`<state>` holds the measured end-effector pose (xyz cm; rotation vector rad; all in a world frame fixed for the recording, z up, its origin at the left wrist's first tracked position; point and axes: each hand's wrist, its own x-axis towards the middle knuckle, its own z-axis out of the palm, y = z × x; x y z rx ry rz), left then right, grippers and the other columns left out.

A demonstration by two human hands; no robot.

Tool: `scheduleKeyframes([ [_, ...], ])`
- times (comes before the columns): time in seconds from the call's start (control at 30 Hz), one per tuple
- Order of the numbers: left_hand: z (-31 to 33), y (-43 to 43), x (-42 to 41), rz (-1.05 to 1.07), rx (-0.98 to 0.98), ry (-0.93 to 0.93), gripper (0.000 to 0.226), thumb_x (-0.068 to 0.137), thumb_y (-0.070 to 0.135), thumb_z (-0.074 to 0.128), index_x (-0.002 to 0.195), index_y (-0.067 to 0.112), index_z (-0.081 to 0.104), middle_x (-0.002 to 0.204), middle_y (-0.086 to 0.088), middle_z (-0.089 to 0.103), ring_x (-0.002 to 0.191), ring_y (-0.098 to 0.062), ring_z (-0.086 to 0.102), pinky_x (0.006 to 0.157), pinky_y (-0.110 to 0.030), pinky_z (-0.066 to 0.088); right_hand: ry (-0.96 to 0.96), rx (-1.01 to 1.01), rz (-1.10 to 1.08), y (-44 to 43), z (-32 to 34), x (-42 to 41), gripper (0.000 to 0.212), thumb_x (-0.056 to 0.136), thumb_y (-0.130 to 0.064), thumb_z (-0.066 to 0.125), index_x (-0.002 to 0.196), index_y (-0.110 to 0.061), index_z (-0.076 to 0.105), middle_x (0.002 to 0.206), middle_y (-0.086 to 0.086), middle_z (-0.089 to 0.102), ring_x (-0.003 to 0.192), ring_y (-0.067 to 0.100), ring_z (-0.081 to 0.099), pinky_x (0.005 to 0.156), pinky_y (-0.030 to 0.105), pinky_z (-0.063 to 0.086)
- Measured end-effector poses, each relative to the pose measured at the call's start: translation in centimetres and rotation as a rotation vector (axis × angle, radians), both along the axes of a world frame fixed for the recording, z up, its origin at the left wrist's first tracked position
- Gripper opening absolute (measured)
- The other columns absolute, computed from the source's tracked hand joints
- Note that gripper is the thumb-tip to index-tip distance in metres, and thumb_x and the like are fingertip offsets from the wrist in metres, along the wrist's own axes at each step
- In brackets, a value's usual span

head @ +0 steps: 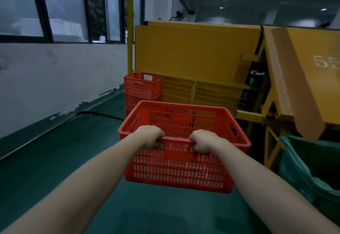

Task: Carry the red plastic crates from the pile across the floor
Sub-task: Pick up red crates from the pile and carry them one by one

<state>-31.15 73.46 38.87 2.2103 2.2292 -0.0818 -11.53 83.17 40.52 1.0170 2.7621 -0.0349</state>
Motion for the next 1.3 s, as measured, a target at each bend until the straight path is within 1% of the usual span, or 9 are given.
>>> scheduleKeyframes([
  [0.23,0.7,13.6,-11.4,-0.06,-0.023,0.04,0.02,0.09,0.037,0.06,0.103,0.022,0.063,0.106,0.001,0.066,0.1,-0.023,0.061,0.08,-0.034,0.05,0.004,-0.014,-0.075,11.9,0.0,-10.8,0.012,0.089,-0.03,0.065,0.096,-0.02,0.062,0.1,-0.001,0.064,0.095,0.022,0.061,0.077,0.035,0.052],
  [0.37,0.5,20.7,-15.8,-0.078,-0.03,0.039,0.017,0.09,0.036,0.061,0.1,0.022,0.064,0.104,0.002,0.066,0.1,-0.023,0.061,0.079,-0.034,0.049,0.004,-0.02,-0.097,18.3,-0.2,-15.0,0.01,0.089,-0.029,0.065,0.088,-0.024,0.057,0.091,-0.003,0.06,0.085,0.019,0.058,0.069,0.033,0.048],
  [0.47,0.0,26.3,-18.6,-0.084,-0.043,0.033,0.017,0.09,0.036,0.061,0.101,0.023,0.064,0.104,0.003,0.066,0.1,-0.022,0.061,0.078,-0.033,0.049,0.009,-0.035,-0.111,23.6,-0.7,-17.8,0.01,0.089,-0.03,0.065,0.087,-0.025,0.057,0.09,-0.005,0.059,0.083,0.017,0.056,0.068,0.032,0.046],
  [0.63,-0.9,36.9,-23.0,-0.074,-0.049,0.065,0.02,0.09,0.038,0.061,0.103,0.024,0.064,0.106,0.001,0.066,0.101,-0.023,0.061,0.08,-0.034,0.05,-0.005,-0.046,-0.118,34.4,-1.6,-22.3,0.012,0.089,-0.031,0.066,0.086,-0.025,0.056,0.09,-0.004,0.057,0.088,0.02,0.059,0.069,0.03,0.043],
  [0.8,-0.7,47.5,-26.6,-0.046,-0.064,0.081,0.025,0.09,0.041,0.06,0.108,0.023,0.064,0.11,0.0,0.065,0.103,-0.024,0.061,0.079,-0.032,0.047,-0.022,-0.061,-0.098,45.4,-1.5,-26.2,0.016,0.089,-0.032,0.066,0.098,-0.019,0.065,0.102,0.001,0.065,0.097,0.023,0.062,0.071,0.031,0.045],
  [0.93,-0.8,53.9,-29.0,-0.028,-0.065,0.071,0.025,0.09,0.04,0.061,0.108,0.023,0.063,0.11,0.0,0.065,0.104,-0.025,0.061,0.079,-0.033,0.048,-0.026,-0.052,-0.076,52.0,-1.3,-28.7,0.016,0.088,-0.031,0.066,0.097,-0.018,0.064,0.104,0.003,0.065,0.098,0.025,0.061,0.072,0.032,0.046],
  [1.1,-1.2,60.7,-31.8,-0.024,-0.082,0.051,0.024,0.09,0.038,0.061,0.108,0.022,0.064,0.11,-0.001,0.065,0.104,-0.026,0.06,0.082,-0.036,0.051,-0.026,-0.053,-0.078,58.6,-1.9,-31.5,0.011,0.089,-0.031,0.066,0.09,-0.021,0.06,0.099,0.002,0.064,0.095,0.025,0.061,0.069,0.032,0.046],
  [1.17,-1.7,63.4,-33.1,-0.03,-0.088,0.049,0.023,0.09,0.037,0.061,0.106,0.021,0.064,0.108,-0.002,0.065,0.103,-0.026,0.061,0.082,-0.037,0.051,-0.034,-0.057,-0.086,61.1,-2.4,-32.6,0.013,0.089,-0.03,0.065,0.093,-0.019,0.062,0.096,0.002,0.063,0.093,0.024,0.061,0.068,0.032,0.045],
  [1.3,-3.2,69.1,-36.3,-0.056,-0.103,0.043,0.022,0.09,0.037,0.062,0.105,0.021,0.064,0.108,-0.002,0.066,0.102,-0.026,0.061,0.08,-0.036,0.05,-0.034,-0.074,-0.109,66.5,-3.6,-35.6,0.011,0.09,-0.029,0.065,0.089,-0.02,0.06,0.089,-0.001,0.057,0.083,0.02,0.055,0.068,0.032,0.044],
])
